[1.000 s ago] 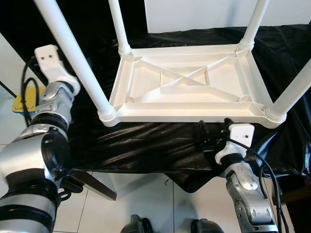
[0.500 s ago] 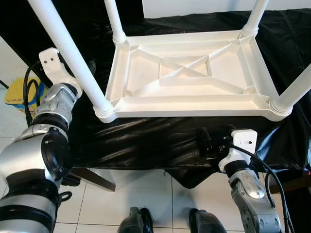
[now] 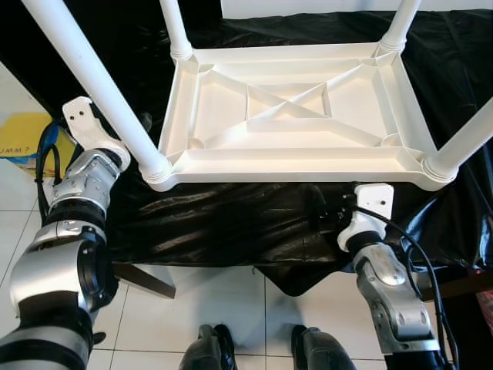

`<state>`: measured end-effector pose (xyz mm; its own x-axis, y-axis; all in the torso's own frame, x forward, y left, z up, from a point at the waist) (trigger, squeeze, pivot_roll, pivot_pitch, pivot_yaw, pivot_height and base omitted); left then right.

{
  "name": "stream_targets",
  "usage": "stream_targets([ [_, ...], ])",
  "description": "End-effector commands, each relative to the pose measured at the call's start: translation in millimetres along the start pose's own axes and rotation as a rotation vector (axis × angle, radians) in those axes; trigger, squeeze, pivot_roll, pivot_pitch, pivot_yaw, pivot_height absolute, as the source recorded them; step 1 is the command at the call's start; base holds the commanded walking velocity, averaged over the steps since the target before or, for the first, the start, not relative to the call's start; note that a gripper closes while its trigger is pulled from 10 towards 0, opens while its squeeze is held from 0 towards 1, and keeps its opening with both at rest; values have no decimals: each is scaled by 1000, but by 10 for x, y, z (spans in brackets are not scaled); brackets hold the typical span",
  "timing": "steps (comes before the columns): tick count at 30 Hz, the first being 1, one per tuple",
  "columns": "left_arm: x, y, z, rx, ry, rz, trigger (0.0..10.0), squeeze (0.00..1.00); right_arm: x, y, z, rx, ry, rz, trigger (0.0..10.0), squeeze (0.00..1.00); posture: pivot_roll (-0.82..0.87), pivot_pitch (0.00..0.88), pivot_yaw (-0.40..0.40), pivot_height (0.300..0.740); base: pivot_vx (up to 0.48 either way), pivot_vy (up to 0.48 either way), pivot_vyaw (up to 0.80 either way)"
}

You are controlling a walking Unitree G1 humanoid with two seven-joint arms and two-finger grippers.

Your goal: Building children table

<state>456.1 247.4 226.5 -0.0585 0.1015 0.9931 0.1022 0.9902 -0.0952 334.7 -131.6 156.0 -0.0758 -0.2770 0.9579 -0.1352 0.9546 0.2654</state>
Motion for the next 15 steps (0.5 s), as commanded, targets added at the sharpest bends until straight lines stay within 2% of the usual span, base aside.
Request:
stream_targets([
  [1, 212, -924, 641, -1072, -275, -38, 10000, 0, -22, -21, -21, 3, 11, 10, 10000, 0, -171, 171, 11, 740, 0, 0, 0],
  [3, 189, -812, 566, -972, -264, -80, 10000, 0, 2, 16, -62, 24, 1, 24, 10000, 0, -164, 161, 10, 740, 0, 0, 0],
  [4, 189, -812, 566, -972, -264, -80, 10000, 0, 2, 16, -62, 24, 1, 24, 10000, 0, -164, 161, 10, 740, 0, 0, 0],
  [5, 178, -735, 491, -891, -242, -95, 10000, 0, -1, 26, -74, 27, 1, 27, 10000, 0, -161, 157, 10, 740, 0, 0, 0],
  [6, 178, -735, 491, -891, -242, -95, 10000, 0, -1, 26, -74, 27, 1, 27, 10000, 0, -161, 157, 10, 740, 0, 0, 0],
  [9, 182, -431, 247, -574, -183, -197, 10000, 0, -6, 52, -100, 28, -6, 22, 10000, 0, -159, 137, 26, 740, 0, 0, 0],
  [11, 194, -272, 162, -426, -148, -232, 10000, 0, -11, 67, -109, 27, -12, 19, 10000, 0, -156, 126, 33, 740, 0, 0, 0],
  [15, 233, -192, 117, -347, -135, -238, 10000, 0, -39, 86, -101, 28, -13, 14, 10000, 0, -154, 118, 37, 740, 0, 0, 0],
])
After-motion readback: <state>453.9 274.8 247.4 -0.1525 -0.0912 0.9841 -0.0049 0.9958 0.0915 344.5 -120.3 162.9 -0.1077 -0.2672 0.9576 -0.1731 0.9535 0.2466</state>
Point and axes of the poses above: a point about 5 cm out from each wrist's last joint towards the gripper, its own z axis pointing back from the gripper into the wrist, its own x axis along the axis of the wrist's last joint, y = z × x, the point moved 6 cm from there along -z, pointing out of the wrist towards the gripper, and after that the axes turned 15 degrees about -z, right-handed, at the moved point
